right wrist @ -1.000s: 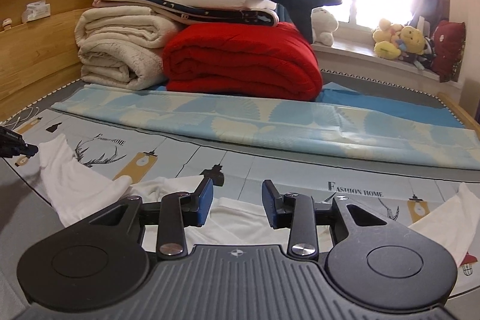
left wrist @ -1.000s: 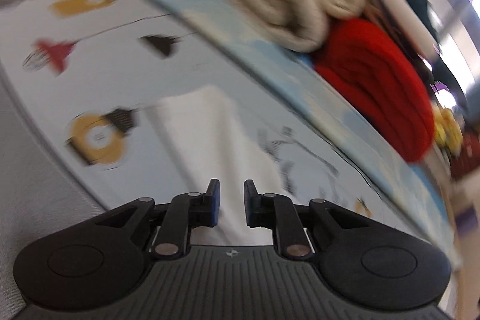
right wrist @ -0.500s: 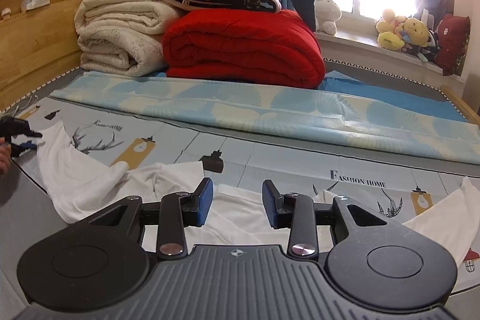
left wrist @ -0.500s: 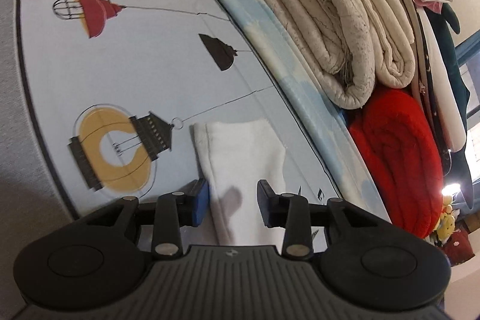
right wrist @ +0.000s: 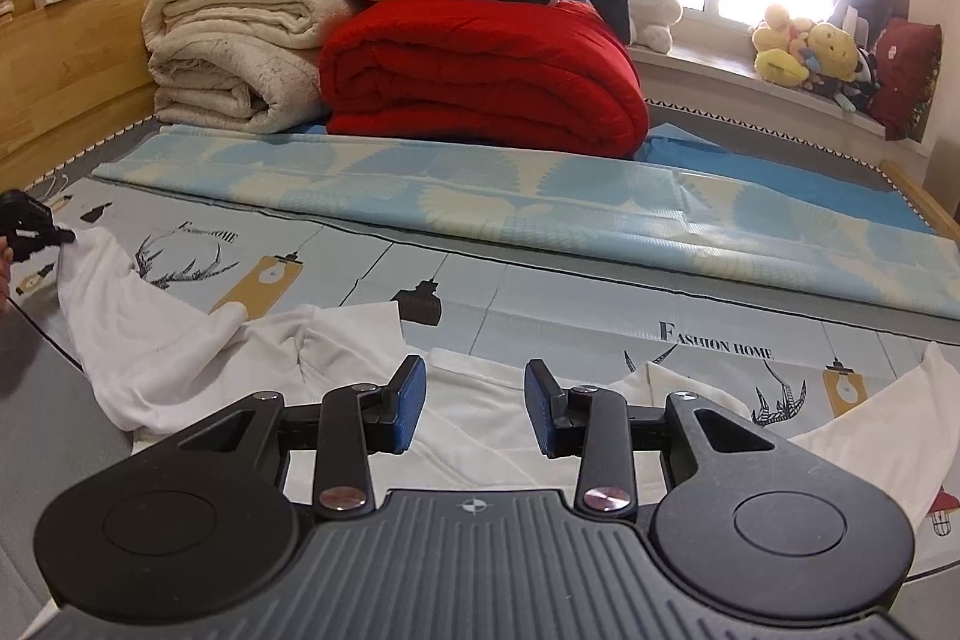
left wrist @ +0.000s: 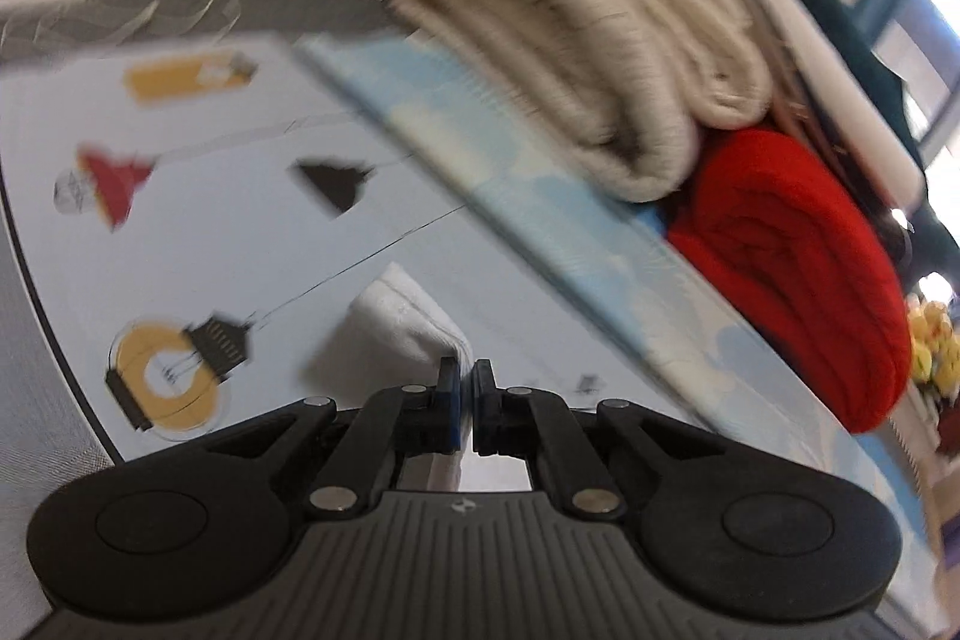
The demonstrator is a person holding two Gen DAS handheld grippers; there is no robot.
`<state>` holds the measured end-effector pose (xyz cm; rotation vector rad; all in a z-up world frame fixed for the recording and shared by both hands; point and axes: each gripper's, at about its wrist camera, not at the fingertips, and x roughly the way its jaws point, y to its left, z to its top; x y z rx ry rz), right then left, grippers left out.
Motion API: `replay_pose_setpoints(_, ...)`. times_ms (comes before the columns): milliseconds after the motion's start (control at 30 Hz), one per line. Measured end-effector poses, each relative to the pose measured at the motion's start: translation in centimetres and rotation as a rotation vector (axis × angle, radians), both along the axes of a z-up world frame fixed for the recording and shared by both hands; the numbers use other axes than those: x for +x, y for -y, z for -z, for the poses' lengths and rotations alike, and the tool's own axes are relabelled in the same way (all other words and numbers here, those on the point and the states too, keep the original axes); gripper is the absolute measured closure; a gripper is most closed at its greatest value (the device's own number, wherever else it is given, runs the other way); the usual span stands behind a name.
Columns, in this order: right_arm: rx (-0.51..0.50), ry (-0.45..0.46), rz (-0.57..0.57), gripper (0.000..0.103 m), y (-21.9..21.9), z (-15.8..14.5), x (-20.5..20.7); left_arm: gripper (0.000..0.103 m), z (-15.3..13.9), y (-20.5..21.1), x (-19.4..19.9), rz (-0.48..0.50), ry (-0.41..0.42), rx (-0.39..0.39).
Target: Fold small clothes
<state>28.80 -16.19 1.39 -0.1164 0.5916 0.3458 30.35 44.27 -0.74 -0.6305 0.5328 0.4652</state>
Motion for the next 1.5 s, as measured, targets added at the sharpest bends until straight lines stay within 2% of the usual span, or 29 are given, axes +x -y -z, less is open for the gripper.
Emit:
replay_pose_setpoints(100, 0.021, -0.005, -0.005, 0.065, 0.1, -0.3, 0.0, 0.100, -3.7, 3.8, -0.1, 0.056, -0.021, 0.062)
replay_pose_setpoints(200, 0.047, -0.013, -0.016, 0.072, 0.3, -0.9, -0.2, 0.100, -7.4, 8.0, -1.4, 0.115, -0.016, 0.105)
replay_pose_setpoints(300, 0.070, 0.010, -0.018, 0.073, 0.4, -2.0, -0.7, 0.100, -10.4, 12.3, -3.6, 0.166, 0.011, 0.093)
replay_pose_setpoints(367, 0.089, 0.020, -0.014, 0.073, 0.6, -2.7, -1.1, 0.100, -11.8, 15.2, -4.4, 0.200, 0.031, 0.050)
replay_pose_setpoints(467, 0.114, 0.016, -0.005, 0.073, 1.3, -3.5, -1.8, 0.100, -12.7, 19.8, -4.9, 0.266, 0.059, 0.022)
replay_pose_setpoints(533, 0.112, 0.012, -0.013, 0.073, 1.7, -3.8, -2.2, 0.100, -12.2, 22.7, -5.1, 0.331, 0.077, 0.014)
replay_pose_setpoints(600, 0.093, 0.023, -0.021, 0.073, 2.1, -4.2, -2.4, 0.100, -10.9, 25.4, -4.8, 0.408, 0.052, 0.018)
replay_pose_setpoints(767, 0.102, 0.020, 0.020, 0.073, 4.6, -4.8, -2.4, 0.100, -6.6, 30.5, -2.0, 0.571, -0.156, 0.027)
replay_pose_setpoints(833, 0.113, -0.006, 0.045, 0.073, 5.7, -4.5, -1.9, 0.100, -5.0, 32.1, -0.9, 0.625, -0.214, 0.029)
replay_pose_setpoints(900, 0.106, -0.034, 0.067, 0.073, 6.5, -3.9, -1.4, 0.100, -4.0, 33.7, -0.3, 0.661, -0.242, 0.064)
replay_pose_setpoints(1067, 0.117, -0.105, 0.112, 0.073, 7.8, -2.4, -0.3, 0.100, -2.9, 37.4, 1.0, 0.757, -0.222, 0.061)
replay_pose_setpoints(1167, 0.141, -0.128, 0.138, 0.073, 8.4, -1.8, 0.5, 0.098, -3.5, 40.1, 0.8, 0.923, -0.165, -0.026)
replay_pose_setpoints(1200, 0.147, -0.139, 0.148, 0.073, 8.6, -1.6, 0.9, 0.094, -3.7, 40.5, 0.8, 0.992, -0.139, -0.062)
replay_pose_setpoints(1233, 0.155, -0.154, 0.158, 0.072, 8.8, -1.3, 1.2, 0.093, -4.1, 40.4, 0.8, 1.013, -0.113, -0.063)
replay_pose_setpoints(1300, 0.195, -0.196, 0.177, 0.070, 9.5, -0.7, 2.1, 0.088, -4.6, 38.8, 1.1, 0.952, -0.081, -0.045)
replay_pose_setpoints(1333, 0.218, -0.216, 0.190, 0.069, 9.9, -0.4, 2.5, 0.088, -4.6, 37.2, 1.5, 0.905, -0.079, -0.065)
replay_pose_setpoints(1400, 0.270, -0.263, 0.215, 0.068, 10.4, 0.4, 3.3, 0.087, -4.0, 34.0, 2.3, 0.811, -0.098, -0.110)
replay_pose_setpoints(1500, 0.329, -0.344, 0.207, 0.065, 10.3, 1.8, 4.4, 0.087, -2.9, 30.0, 3.0, 0.697, -0.151, -0.132)
